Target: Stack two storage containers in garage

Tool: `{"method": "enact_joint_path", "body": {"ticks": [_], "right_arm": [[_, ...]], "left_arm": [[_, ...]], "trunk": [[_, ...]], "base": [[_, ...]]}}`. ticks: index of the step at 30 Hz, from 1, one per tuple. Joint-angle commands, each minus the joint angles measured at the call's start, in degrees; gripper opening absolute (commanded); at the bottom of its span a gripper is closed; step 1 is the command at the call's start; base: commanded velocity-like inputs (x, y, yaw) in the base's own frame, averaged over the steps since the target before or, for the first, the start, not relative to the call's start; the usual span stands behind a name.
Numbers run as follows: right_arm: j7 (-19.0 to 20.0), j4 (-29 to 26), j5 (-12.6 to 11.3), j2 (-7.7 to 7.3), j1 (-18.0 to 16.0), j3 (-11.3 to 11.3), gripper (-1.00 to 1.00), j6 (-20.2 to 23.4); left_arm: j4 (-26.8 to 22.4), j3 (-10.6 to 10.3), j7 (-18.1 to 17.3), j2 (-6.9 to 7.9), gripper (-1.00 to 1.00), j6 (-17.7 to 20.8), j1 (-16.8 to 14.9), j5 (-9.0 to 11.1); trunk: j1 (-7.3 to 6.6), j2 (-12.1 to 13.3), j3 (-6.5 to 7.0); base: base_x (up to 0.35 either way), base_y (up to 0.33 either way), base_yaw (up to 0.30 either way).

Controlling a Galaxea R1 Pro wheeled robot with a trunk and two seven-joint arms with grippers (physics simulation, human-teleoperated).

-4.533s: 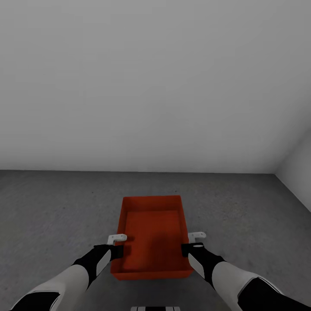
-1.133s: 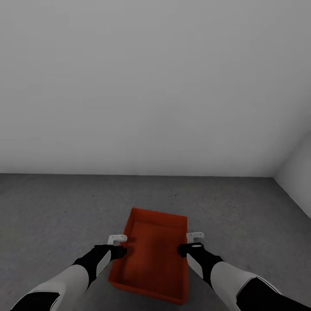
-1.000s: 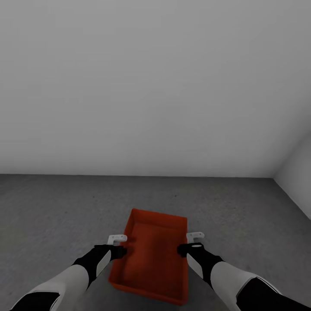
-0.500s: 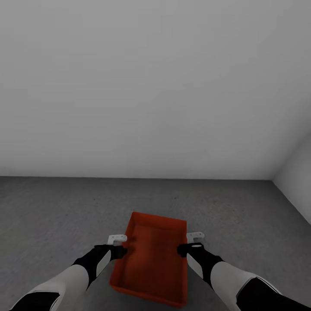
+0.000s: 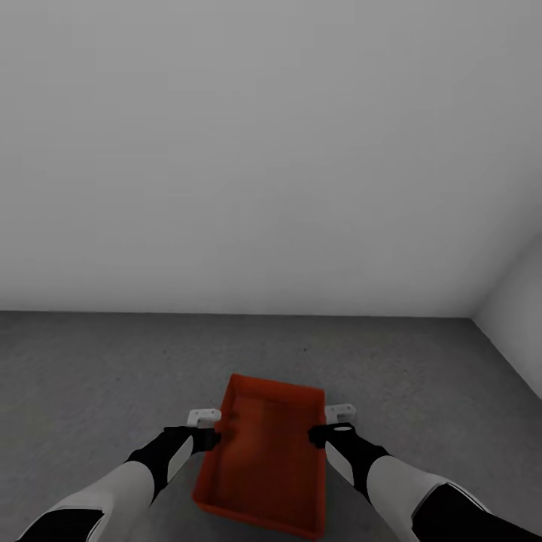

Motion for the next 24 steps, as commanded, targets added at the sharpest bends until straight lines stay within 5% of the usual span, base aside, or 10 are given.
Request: {"method": "enact_joint_path", "body": {"ticks": [1, 24], "right_arm": [[-0.3, -0.1, -0.3, -0.02, 0.0, 0.5, 1.0, 0.4], [-0.3, -0.1, -0.3, -0.02, 0.0, 0.5, 1.0, 0.3]], "left_arm": [[-0.1, 0.0, 0.2, -0.01, 1.0, 0.3, 0.0, 0.3], [-0.1, 0.0, 0.1, -0.01, 1.0, 0.3, 0.0, 0.3]], "trunk": [[-0.23, 0.4, 0.14], [-5.28, 9.6, 4.27]], "base": [[0.0, 0.0, 0.0], [0.0, 0.0, 0.0]]}}
